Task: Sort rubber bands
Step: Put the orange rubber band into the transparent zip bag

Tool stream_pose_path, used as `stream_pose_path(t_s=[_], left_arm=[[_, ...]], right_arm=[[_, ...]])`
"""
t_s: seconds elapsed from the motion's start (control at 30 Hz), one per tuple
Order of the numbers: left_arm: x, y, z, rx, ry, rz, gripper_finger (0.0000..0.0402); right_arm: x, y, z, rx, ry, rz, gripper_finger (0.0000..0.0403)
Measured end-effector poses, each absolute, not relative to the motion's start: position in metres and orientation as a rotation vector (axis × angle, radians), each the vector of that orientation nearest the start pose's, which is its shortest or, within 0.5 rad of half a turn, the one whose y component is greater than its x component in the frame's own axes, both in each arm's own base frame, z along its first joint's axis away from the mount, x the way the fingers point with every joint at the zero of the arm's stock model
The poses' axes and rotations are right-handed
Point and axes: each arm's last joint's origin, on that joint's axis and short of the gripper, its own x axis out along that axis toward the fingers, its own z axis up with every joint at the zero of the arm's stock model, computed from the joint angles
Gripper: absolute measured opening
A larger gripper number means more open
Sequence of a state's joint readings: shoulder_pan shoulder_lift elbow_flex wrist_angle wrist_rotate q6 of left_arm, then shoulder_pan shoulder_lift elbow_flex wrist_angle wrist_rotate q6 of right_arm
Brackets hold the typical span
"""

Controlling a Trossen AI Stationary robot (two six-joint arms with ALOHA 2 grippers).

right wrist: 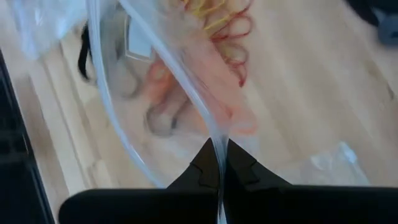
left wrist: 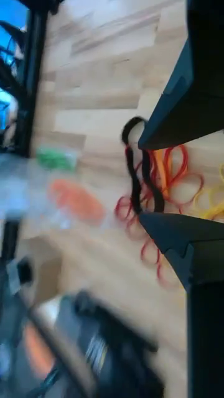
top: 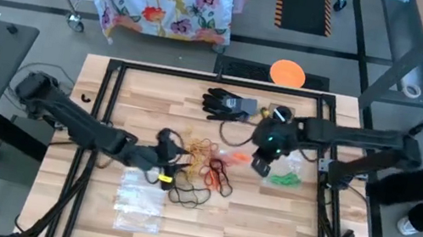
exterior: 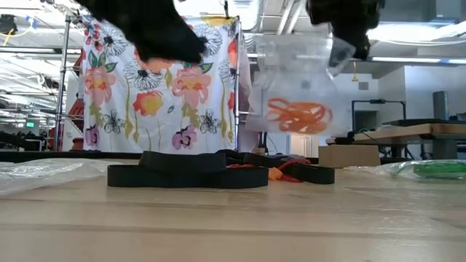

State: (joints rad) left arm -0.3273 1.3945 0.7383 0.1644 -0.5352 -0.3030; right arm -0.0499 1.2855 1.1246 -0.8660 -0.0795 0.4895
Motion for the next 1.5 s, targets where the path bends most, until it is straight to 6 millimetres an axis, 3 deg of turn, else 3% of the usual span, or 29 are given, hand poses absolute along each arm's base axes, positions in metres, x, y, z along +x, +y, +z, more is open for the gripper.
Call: stream_pose_path(t_s=[0.13, 0.33, 0.57, 0.87, 1.03, 1.3, 1.4, 1.5], left_arm=[[0.313, -0.078, 0.189, -0.142, 0.421, 0.102, 0.0173], [0.373, -0.085, 0.152, 0.053, 0.540, 0.012, 0.0173], [0.416, -0.087, 0.151, 0.171, 0.750, 0.024, 0.0173], [0.420, -0.089, 0.173, 0.237, 0.873, -0.020, 0.0173], [0.423, -0.092, 0.141, 0.247, 0.954, -0.031, 0.0173], [0.423, -0.096, 0.136, 0.263, 0.957, -0.010, 0.0170], [0.422, -0.096, 0.136, 0.250, 0.972, -0.028, 0.0146], [0.421, -0.096, 0.135, 0.225, 0.977, -0.026, 0.0087]], right_arm=[[0.237, -0.023, 0.294, 0.562, 0.976, -0.285, 0.0000], [0.236, -0.030, 0.295, 0.530, 0.961, -0.285, 0.0000], [0.239, -0.028, 0.289, 0.464, 1.010, -0.248, 0.0000], [0.237, -0.028, 0.287, 0.455, 1.042, -0.246, 0.0000], [0.237, -0.027, 0.287, 0.454, 1.041, -0.245, 0.0000], [0.237, -0.027, 0.287, 0.455, 1.038, -0.245, 0.0000], [0.237, -0.027, 0.287, 0.455, 1.038, -0.245, 0.0000], [0.237, -0.027, 0.287, 0.455, 1.038, -0.245, 0.0000]])
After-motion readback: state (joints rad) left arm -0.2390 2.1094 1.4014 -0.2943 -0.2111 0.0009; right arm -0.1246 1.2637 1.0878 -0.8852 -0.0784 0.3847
